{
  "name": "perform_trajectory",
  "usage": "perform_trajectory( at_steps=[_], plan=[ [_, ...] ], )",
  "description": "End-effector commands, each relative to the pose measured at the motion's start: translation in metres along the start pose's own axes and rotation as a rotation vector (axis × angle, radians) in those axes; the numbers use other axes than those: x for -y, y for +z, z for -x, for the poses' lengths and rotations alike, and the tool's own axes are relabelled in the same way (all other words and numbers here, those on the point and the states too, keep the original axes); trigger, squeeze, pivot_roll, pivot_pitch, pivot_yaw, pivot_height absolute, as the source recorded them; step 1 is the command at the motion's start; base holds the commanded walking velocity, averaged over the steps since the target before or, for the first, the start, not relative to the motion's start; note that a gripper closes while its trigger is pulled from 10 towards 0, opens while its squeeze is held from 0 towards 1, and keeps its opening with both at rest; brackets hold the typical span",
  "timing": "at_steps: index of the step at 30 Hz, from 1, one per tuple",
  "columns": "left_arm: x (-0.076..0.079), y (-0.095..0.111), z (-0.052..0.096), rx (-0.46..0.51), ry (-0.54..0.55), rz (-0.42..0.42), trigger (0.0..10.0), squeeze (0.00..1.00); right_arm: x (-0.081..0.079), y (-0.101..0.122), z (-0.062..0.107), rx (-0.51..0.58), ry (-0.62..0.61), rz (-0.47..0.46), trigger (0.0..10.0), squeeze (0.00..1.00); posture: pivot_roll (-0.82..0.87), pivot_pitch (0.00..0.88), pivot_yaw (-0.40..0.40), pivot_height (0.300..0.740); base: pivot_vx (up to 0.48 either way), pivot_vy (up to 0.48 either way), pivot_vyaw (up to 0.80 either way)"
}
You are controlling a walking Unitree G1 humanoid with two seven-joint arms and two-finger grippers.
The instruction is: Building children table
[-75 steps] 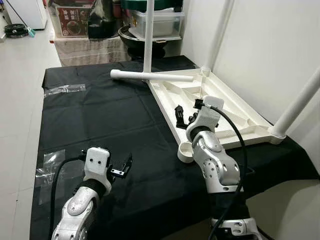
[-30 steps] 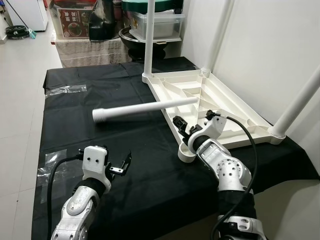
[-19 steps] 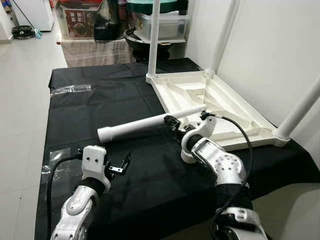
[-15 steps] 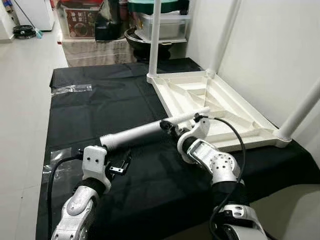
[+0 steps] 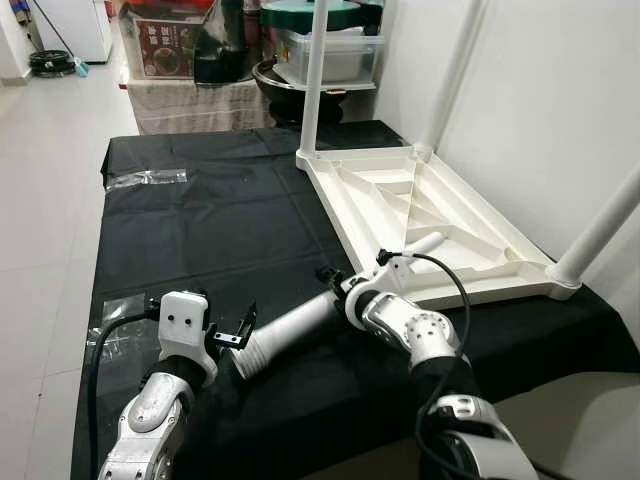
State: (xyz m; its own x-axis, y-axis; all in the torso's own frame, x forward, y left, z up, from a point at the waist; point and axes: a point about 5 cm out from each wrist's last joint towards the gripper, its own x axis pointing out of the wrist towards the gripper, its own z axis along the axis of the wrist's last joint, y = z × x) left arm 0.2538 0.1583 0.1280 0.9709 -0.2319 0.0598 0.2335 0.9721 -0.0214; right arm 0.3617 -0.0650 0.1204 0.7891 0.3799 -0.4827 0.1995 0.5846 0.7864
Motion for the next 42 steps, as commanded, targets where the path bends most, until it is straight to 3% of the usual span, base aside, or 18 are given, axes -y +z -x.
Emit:
perform_trajectory(
  at_steps=[1, 2, 3, 18, 20, 21, 22, 23, 24, 25, 26, 28, 33, 35, 36, 38, 42],
  plan=[
    [0.000, -0.001, 0.002, -0.012, 0.000, -0.008, 10.0, 0.00, -0.021, -0.047, -0.010, -0.129, -0.008, 0.031, 5.6, 0.00, 0.14, 0.000, -0.134, 0.740, 0.000, 0.000, 0.00],
    [0.000, -0.001, 0.002, -0.013, 0.001, -0.009, 10.0, 0.00, -0.016, -0.050, -0.012, -0.142, -0.059, 0.067, 5.6, 0.00, 0.14, 0.000, -0.134, 0.740, 0.000, 0.000, 0.00],
    [-0.001, -0.002, 0.003, -0.015, 0.003, -0.012, 10.0, 0.00, -0.009, -0.053, -0.012, -0.153, -0.113, 0.099, 0.0, 0.00, 0.15, 0.000, -0.138, 0.740, 0.000, 0.000, 0.00],
    [-0.004, -0.005, 0.000, -0.040, 0.020, -0.033, 10.0, 0.00, -0.003, -0.044, -0.011, -0.140, -0.138, 0.064, 0.0, 0.00, 0.13, 0.000, -0.125, 0.740, 0.000, 0.000, 0.00],
    [-0.005, -0.005, -0.001, -0.036, 0.022, -0.032, 10.0, 0.00, -0.044, -0.019, -0.002, -0.066, 0.103, 0.020, 0.0, 0.00, 0.12, 0.000, -0.119, 0.740, 0.000, 0.000, 0.00],
    [-0.005, -0.005, -0.001, -0.036, 0.022, -0.032, 10.0, 0.00, -0.044, -0.019, -0.002, -0.066, 0.103, 0.020, 0.0, 0.00, 0.12, 0.000, -0.119, 0.740, 0.000, 0.000, 0.00],
    [-0.004, -0.004, -0.001, -0.033, 0.013, -0.026, 10.0, 0.00, -0.079, 0.000, 0.013, 0.012, 0.338, 0.047, 0.0, 0.00, 0.11, 0.000, -0.116, 0.740, 0.000, 0.000, 0.00],
    [-0.002, -0.003, -0.001, -0.029, -0.015, -0.003, 10.0, 0.00, -0.096, 0.009, 0.023, 0.052, 0.469, 0.071, 0.0, 0.00, 0.11, 0.000, -0.111, 0.740, 0.000, 0.000, 0.00],
    [0.000, -0.003, -0.001, -0.026, -0.036, 0.014, 10.0, 0.00, -0.106, 0.014, 0.030, 0.074, 0.546, 0.085, 0.0, 0.00, 0.11, 0.000, -0.111, 0.740, 0.000, 0.000, 0.00],
    [0.000, -0.003, -0.001, -0.026, -0.036, 0.014, 10.0, 0.00, -0.106, 0.014, 0.030, 0.074, 0.546, 0.085, 0.0, 0.00, 0.11, 0.000, -0.111, 0.740, 0.000, 0.000, 0.00],
    [0.004, 0.001, 0.000, -0.019, -0.090, 0.067, 10.0, 0.00, -0.120, 0.022, 0.044, 0.127, 0.678, 0.134, 0.0, 0.00, 0.11, 0.000, -0.109, 0.740, 0.000, 0.000, 0.00],
    [0.009, 0.010, 0.002, -0.003, -0.193, 0.158, 10.0, 0.00, -0.134, 0.029, 0.061, 0.178, 0.830, 0.211, 0.0, 0.00, 0.11, 0.000, -0.107, 0.740, 0.000, 0.000, 0.00],
    [0.006, 0.028, 0.004, 0.041, -0.290, 0.232, 10.0, 0.00, -0.139, 0.033, 0.069, 0.226, 0.886, 0.298, 0.0, 0.00, 0.11, 0.000, -0.104, 0.740, 0.000, 0.000, 0.00],
    [0.009, 0.040, 0.006, 0.074, -0.385, 0.265, 10.0, 0.00, -0.140, 0.028, 0.071, 0.254, 0.893, 0.370, 0.0, 0.00, 0.11, 0.000, -0.102, 0.740, 0.000, 0.000, 0.00],
    [0.009, 0.040, 0.006, 0.074, -0.385, 0.265, 10.0, 0.00, -0.140, 0.028, 0.071, 0.254, 0.893, 0.370, 0.0, 0.00, 0.11, 0.000, -0.102, 0.740, 0.000, 0.000, 0.00],
    [0.014, 0.048, 0.008, 0.088, -0.476, 0.279, 10.0, 0.00, -0.138, 0.020, 0.070, 0.275, 0.886, 0.454, 0.0, 0.00, 0.11, 0.000, -0.102, 0.740, 0.000, 0.000, 0.00],
    [0.016, 0.050, 0.010, 0.082, -0.513, 0.265, 10.0, 0.00, -0.137, 0.018, 0.070, 0.292, 0.884, 0.494, 0.0, 0.00, 0.11, 0.000, -0.098, 0.740, 0.000, 0.000, 0.00]
  ],
)
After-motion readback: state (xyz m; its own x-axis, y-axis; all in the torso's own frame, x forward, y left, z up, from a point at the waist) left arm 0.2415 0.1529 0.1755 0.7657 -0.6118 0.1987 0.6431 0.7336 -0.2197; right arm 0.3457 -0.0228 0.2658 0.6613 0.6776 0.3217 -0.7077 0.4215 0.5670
